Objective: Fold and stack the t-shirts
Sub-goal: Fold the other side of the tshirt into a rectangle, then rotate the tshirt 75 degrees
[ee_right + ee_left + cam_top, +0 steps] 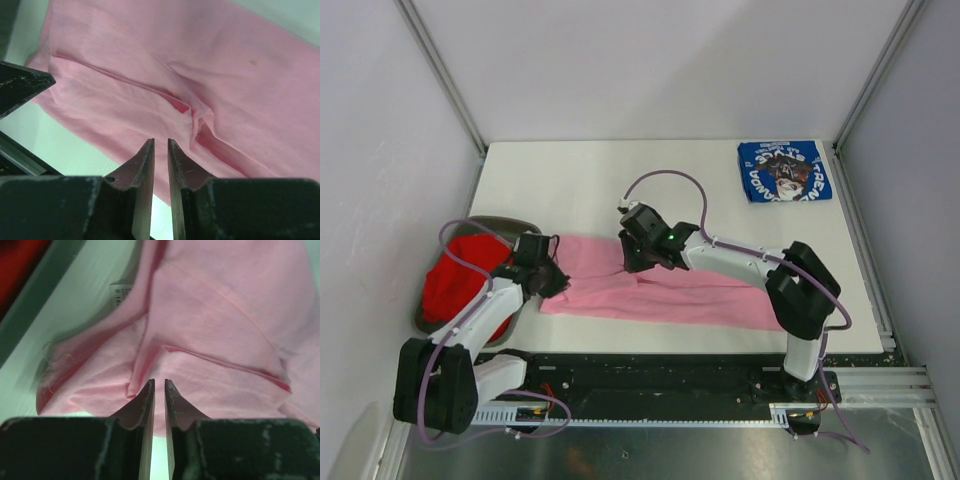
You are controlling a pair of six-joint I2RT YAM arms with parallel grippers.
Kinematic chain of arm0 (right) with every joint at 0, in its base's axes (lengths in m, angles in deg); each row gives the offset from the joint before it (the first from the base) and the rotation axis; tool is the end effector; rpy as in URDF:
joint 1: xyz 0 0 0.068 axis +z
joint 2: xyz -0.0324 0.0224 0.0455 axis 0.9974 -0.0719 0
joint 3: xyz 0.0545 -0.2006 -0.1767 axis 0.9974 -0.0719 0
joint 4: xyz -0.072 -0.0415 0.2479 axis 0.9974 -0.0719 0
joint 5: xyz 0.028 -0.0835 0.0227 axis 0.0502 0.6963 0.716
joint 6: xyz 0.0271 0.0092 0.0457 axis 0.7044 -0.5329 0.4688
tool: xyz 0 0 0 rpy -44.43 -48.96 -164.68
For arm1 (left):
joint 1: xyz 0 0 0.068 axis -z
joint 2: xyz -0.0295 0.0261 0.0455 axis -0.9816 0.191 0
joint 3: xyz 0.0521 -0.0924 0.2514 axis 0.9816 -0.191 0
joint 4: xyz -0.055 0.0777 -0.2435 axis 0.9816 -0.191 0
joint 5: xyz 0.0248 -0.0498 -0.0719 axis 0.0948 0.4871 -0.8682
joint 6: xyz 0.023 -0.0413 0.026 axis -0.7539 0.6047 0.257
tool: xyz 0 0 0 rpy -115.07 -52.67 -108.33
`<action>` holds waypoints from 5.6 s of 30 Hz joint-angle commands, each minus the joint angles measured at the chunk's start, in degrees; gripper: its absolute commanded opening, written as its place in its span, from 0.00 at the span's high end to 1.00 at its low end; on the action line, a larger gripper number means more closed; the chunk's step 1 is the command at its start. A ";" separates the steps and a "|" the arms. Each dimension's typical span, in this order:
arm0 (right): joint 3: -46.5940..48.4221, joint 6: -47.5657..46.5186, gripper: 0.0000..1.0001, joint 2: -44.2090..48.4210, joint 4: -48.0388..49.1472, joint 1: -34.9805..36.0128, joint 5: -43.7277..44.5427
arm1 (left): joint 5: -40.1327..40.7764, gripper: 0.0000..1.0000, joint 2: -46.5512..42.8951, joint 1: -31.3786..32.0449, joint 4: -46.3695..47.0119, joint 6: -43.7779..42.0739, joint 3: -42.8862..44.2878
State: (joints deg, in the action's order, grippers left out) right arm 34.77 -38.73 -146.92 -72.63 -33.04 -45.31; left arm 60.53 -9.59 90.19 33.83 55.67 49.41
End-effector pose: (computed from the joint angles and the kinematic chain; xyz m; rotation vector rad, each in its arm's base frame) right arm 0.2470 0.3234 0.2355 -0.5103 2.4608 0.5696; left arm 0.1965 -0.0377 0.1865 -0.8151 2.4799 -0.3375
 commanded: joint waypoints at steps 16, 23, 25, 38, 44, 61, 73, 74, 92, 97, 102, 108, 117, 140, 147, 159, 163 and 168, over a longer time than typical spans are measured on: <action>0.45 3.00 0.83 -10.92 2.75 -2.49 -3.91 | 4.56 0.85 -0.51 0.32 0.12 1.62 -2.29; 0.45 3.79 0.82 -6.21 2.71 -2.12 -4.61 | 7.20 0.78 -11.26 4.12 -5.83 7.11 -3.65; 0.45 4.03 0.82 -3.98 2.44 -2.08 -4.90 | 10.51 0.68 -14.35 7.29 -8.03 11.66 -4.58; -0.98 1.98 0.82 10.90 -4.13 -2.27 -2.56 | 16.88 0.41 -15.45 15.35 -9.84 37.19 -9.11; -3.27 1.54 0.83 14.50 -5.11 -3.44 -2.50 | 18.42 0.35 -13.48 15.50 -8.70 40.63 -8.82; -8.31 2.20 0.83 19.30 -5.69 -4.94 -2.50 | 20.61 0.44 -4.36 15.52 -6.33 44.31 -6.84; -11.23 2.20 0.84 24.50 -7.20 -7.61 0.63 | 20.85 0.46 12.06 15.09 0.01 33.89 2.68; -11.85 2.20 0.84 25.10 -7.27 -8.16 0.69 | 20.73 0.46 13.92 14.91 0.40 32.16 4.29; -18.90 -0.42 0.83 33.11 -7.65 -22.95 -4.76 | 10.67 0.49 51.34 5.78 2.01 -3.57 46.32; -19.32 -1.76 0.84 32.56 -7.29 -26.14 -6.45 | 4.30 0.49 63.81 0.33 1.52 -10.65 63.37; -19.89 -3.17 0.84 31.69 -7.11 -27.03 -6.67 | 2.29 0.49 75.31 -1.84 -1.09 -13.27 83.65; -21.85 -4.21 0.83 32.03 -7.86 -27.09 -6.72 | 0.62 0.42 86.74 -3.04 -1.72 -13.95 103.82; -27.73 -4.82 0.80 35.62 -9.09 -26.28 -6.65 | 0.59 0.21 82.63 -5.81 -1.05 -15.39 103.81; -38.52 0.83 0.69 35.49 -3.57 -41.61 -0.83 | 10.92 0.49 28.02 25.65 5.85 12.85 24.58; -41.03 0.55 0.66 33.46 0.63 -43.92 -4.02 | 11.47 0.45 22.20 38.05 6.45 25.33 15.09; -42.20 0.08 0.67 30.86 3.74 -45.64 -5.35 | 5.38 0.46 26.19 47.02 12.88 32.86 12.99; -42.33 -0.19 0.67 30.80 3.95 -45.69 -5.78 | 4.12 0.48 28.88 48.93 13.59 33.65 14.68; -42.41 -0.54 0.67 31.85 3.40 -45.89 -6.23 | 3.59 0.52 31.45 50.90 13.82 35.69 15.92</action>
State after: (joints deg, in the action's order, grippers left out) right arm -7.51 -38.49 -115.95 -70.49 -78.50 -50.88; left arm 64.64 19.68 139.33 46.87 88.43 63.31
